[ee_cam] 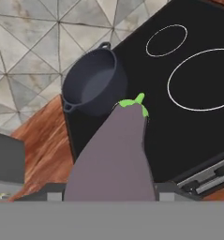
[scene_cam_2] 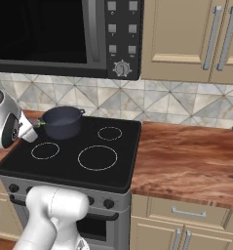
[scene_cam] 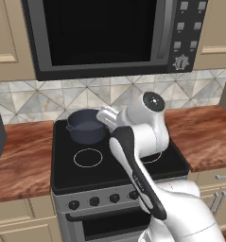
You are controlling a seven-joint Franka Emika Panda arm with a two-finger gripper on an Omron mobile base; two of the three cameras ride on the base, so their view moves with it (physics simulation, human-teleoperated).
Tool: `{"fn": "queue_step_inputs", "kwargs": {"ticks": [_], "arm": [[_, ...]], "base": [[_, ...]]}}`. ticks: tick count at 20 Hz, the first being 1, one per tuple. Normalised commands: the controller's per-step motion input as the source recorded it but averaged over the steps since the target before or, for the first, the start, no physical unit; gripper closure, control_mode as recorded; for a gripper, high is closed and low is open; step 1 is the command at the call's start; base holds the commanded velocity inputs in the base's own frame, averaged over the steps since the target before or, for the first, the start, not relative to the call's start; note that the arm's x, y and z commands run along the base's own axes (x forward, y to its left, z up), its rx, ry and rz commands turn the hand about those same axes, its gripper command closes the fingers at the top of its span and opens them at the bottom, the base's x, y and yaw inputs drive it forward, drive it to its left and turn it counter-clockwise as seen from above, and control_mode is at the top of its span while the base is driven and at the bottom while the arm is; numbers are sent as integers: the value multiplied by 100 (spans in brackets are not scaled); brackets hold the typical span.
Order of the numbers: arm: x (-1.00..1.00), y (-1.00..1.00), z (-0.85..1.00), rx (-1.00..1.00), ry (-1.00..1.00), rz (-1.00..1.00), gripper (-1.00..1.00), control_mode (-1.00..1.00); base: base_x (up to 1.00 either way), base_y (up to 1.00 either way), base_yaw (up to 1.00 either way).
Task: Turn on the burner for the pot on the stove. Wait thirty seconds for the pot to heat up. Then add the eggplant to the pot.
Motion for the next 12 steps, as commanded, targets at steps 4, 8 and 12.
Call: {"fn": "queue_step_inputs", "kwargs": {"ticks": [4,8,12], "arm": [[0,5,0,-2,10,12,100,-100],[0,6,-1,-7,12,10,100,-100],[0,7,-14,-15,3,12,100,-100]], "base": [[0,0,0],[0,0,0],[0,0,0]]}}
